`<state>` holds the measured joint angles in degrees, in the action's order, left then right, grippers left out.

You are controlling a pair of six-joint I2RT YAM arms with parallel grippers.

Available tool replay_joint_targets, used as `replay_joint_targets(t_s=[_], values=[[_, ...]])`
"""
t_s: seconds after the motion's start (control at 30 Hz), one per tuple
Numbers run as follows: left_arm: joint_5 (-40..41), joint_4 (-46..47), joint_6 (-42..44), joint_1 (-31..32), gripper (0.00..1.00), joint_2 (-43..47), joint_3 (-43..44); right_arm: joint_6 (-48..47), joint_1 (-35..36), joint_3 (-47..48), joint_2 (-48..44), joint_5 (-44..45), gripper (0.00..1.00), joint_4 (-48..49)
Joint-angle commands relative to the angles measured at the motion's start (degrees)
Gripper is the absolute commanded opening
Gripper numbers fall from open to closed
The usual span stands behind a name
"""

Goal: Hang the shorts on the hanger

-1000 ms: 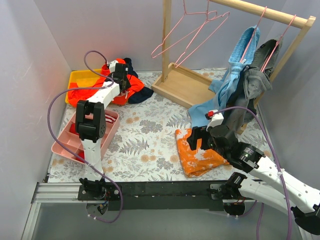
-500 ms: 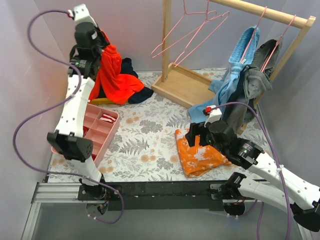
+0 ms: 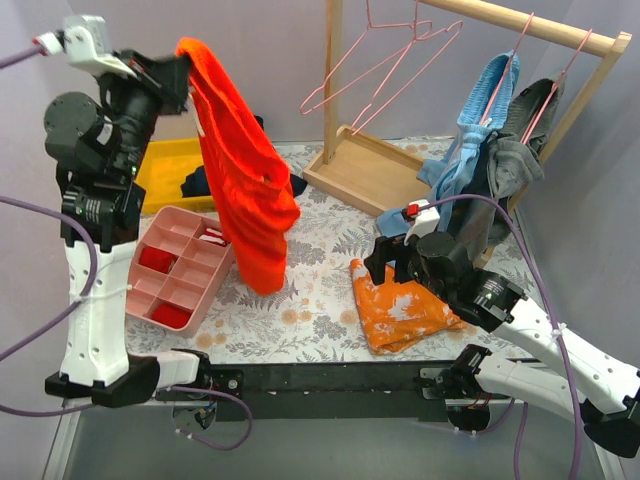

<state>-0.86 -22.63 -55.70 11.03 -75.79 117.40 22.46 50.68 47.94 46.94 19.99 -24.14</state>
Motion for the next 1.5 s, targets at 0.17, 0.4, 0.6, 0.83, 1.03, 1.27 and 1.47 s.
replay_joint_targets(t_s=[0.17, 0.4, 0.6, 0.83, 1.03, 1.27, 1.47], values=[[-33.1, 7.7, -13.6, 0.5, 0.0, 13.7, -40.7, 0.3, 0.2, 0.7, 0.7, -7.1, 0.98, 7.4], [-33.7, 9.4, -16.6, 5.1, 0.0, 20.1, -60.0, -1.7, 2.1, -1.0, 4.8, -13.1, 0.94, 15.3], [-30.7, 7.7, -16.1, 8.7, 0.0, 19.4, -61.9, -1.1, 9.1, 2.2, 15.3, -6.5, 0.92, 21.1], [-26.3, 5.2, -16.0, 10.2, 0.0, 17.6, -60.6, 2.9, 15.8, 3.7, 26.0, 0.7, 0.89, 31.3], [-24.5, 3.8, -15.5, 10.2, 0.0, 16.9, -59.7, 5.3, 17.7, 3.6, 33.5, 5.1, 0.82, 40.7], [-21.8, 2.7, -15.5, 10.2, 0.0, 16.5, -59.8, 6.2, 17.8, 6.1, 41.9, 9.1, 0.74, 48.2], [-19.5, 1.5, -15.3, 10.2, 0.0, 16.1, -59.0, 5.0, 17.8, 7.6, 46.6, 18.1, 0.51, 48.0]])
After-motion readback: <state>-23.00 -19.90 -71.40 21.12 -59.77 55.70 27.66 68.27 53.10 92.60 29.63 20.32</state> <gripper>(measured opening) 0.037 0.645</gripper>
